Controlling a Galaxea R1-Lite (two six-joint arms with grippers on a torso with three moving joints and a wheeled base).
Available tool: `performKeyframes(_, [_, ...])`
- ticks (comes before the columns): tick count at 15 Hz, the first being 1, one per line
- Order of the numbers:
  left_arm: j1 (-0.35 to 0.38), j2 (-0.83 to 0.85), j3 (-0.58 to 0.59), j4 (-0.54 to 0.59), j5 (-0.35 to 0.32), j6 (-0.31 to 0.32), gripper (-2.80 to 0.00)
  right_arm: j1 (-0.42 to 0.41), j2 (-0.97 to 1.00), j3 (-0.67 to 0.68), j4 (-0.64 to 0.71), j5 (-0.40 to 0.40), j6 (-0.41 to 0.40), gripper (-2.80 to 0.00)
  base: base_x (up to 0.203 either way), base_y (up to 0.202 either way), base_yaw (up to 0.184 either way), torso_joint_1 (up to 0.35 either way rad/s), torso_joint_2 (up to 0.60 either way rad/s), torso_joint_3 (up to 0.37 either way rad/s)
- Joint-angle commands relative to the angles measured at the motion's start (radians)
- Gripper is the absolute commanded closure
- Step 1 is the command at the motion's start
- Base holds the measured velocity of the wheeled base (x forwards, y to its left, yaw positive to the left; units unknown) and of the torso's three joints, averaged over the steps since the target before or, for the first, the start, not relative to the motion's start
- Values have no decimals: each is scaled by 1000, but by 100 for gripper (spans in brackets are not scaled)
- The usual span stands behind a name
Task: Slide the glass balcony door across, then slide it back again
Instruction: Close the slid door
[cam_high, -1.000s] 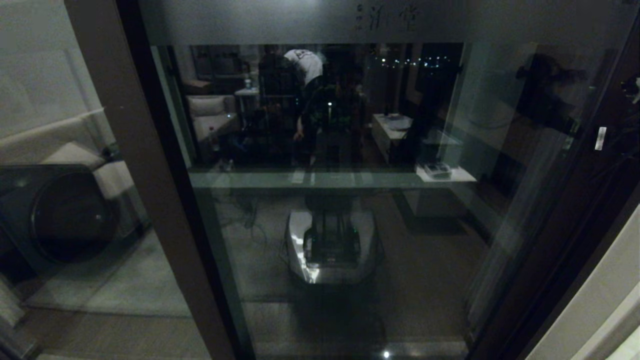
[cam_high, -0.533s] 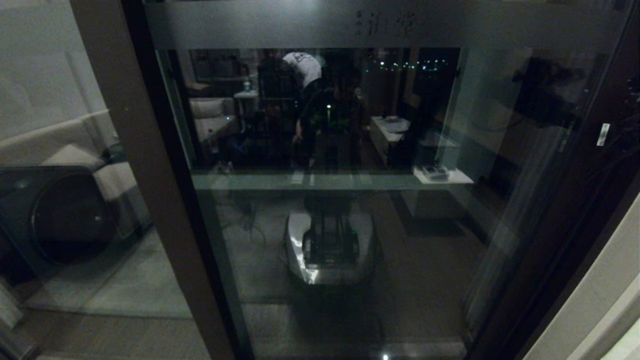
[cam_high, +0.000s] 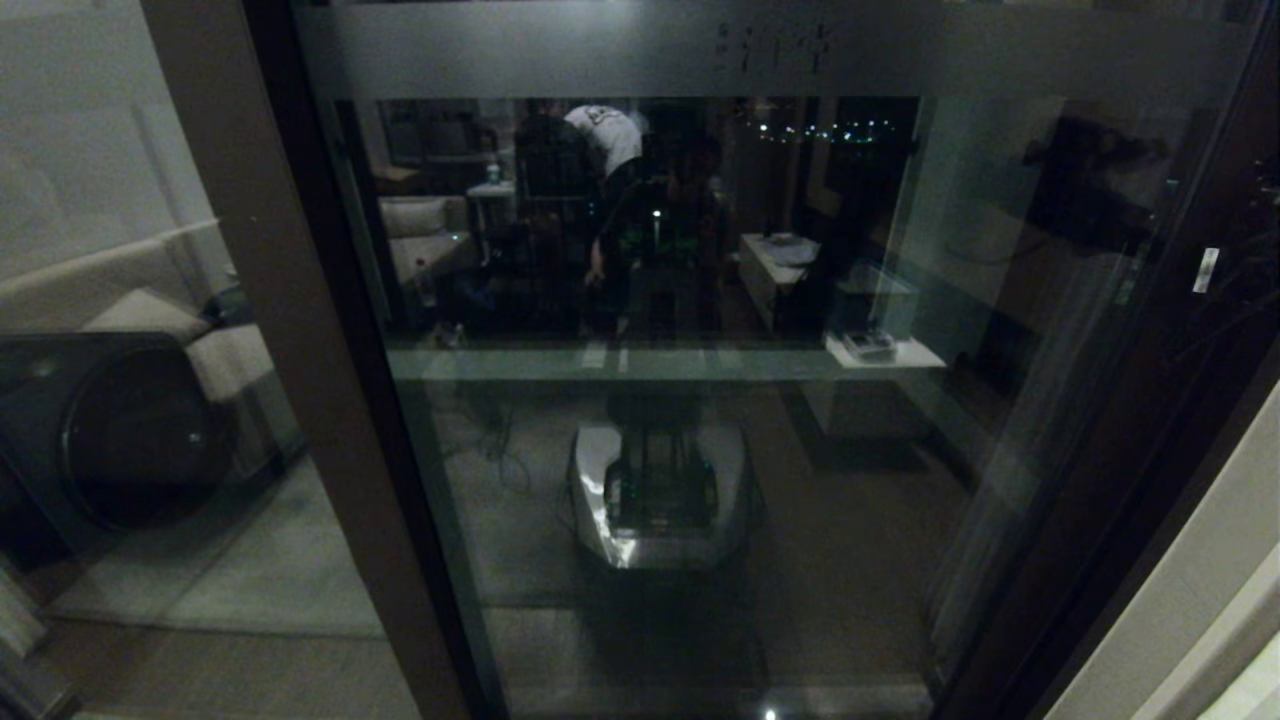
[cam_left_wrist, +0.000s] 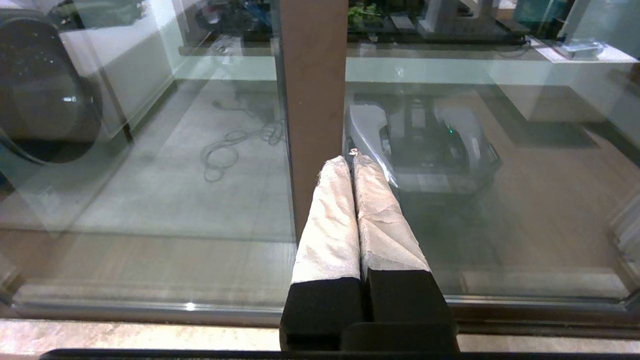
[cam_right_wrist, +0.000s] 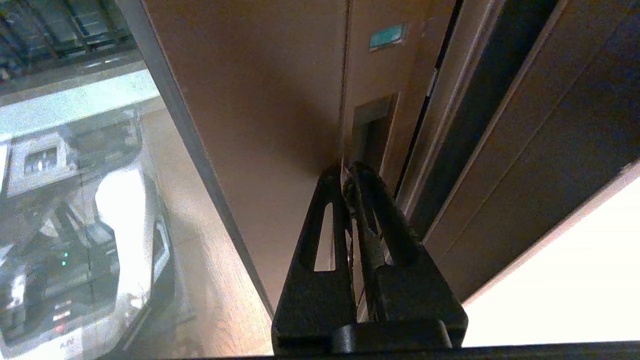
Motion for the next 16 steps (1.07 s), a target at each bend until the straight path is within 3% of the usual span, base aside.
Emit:
performKeyframes(1, [0, 0, 0, 0, 0, 0, 0, 0, 8, 0, 2, 1, -1, 0, 0, 0, 0, 0, 0, 0])
performKeyframes(16, [0, 0, 0, 0, 0, 0, 0, -18, 45, -38, 2, -14, -1, 0, 0, 0, 0, 0, 0, 0])
